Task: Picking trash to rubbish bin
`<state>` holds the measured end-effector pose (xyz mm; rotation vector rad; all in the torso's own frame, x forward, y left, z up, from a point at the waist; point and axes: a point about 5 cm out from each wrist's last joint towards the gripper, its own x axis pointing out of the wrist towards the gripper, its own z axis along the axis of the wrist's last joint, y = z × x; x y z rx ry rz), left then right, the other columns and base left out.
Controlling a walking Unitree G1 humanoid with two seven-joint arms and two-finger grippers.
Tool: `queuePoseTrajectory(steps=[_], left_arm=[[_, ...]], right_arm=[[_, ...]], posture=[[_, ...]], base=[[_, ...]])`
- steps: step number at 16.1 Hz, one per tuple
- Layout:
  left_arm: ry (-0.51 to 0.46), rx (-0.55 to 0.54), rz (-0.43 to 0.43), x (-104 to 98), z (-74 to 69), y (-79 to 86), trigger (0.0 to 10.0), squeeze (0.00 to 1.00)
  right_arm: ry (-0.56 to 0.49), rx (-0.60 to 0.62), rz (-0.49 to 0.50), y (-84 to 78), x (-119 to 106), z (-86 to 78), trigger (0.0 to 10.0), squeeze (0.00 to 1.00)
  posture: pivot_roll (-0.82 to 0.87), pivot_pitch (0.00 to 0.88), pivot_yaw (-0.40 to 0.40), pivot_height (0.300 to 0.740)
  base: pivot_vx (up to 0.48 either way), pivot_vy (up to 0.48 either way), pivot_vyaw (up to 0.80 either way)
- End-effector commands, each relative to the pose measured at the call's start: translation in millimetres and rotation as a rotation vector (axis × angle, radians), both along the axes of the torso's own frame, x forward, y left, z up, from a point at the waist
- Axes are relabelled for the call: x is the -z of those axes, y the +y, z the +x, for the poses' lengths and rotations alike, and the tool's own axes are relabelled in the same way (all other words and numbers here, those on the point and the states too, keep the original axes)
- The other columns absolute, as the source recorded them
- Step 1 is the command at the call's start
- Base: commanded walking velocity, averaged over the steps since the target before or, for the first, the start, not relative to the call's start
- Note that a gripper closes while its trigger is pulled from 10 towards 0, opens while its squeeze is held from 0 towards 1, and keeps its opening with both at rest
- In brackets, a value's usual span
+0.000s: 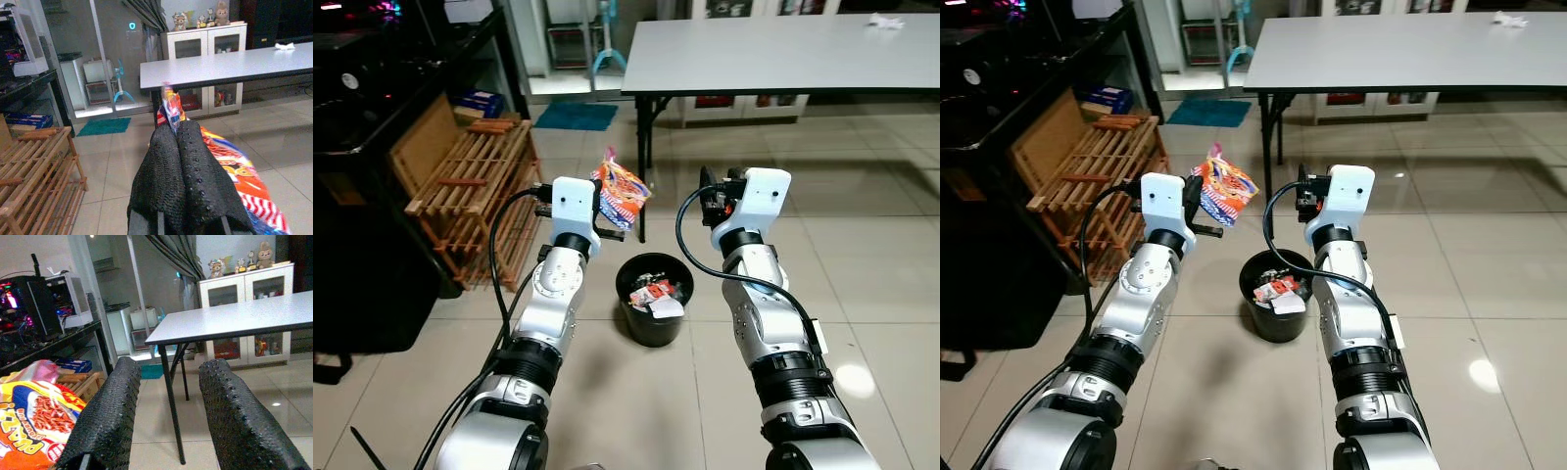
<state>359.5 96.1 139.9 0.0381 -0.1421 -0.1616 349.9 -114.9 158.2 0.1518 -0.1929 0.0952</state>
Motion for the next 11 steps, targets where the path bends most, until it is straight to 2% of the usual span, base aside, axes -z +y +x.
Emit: queuePoseTrajectory(steps=[1,11], left_arm=[[0.006,0.002,0.016,-1.0,2.0,0.3,10.0,0.00],[0.022,-0.009,0.017,0.6,3.0,1.6,10.0,0.00]], right_arm=[[-0.005,0.003,-0.001,-0.3,-2.2,0.2,10.0,0.00],[0.001,-0.011,-0.029,1.8,-1.9,1.5,10.0,0.00]], posture=[[-0.02,0.000,0.104,0.740],[-0.02,0.000,0.095,0.740]], base=[[0.461,0.000,0.00],[0.464,0.000,-0.04]])
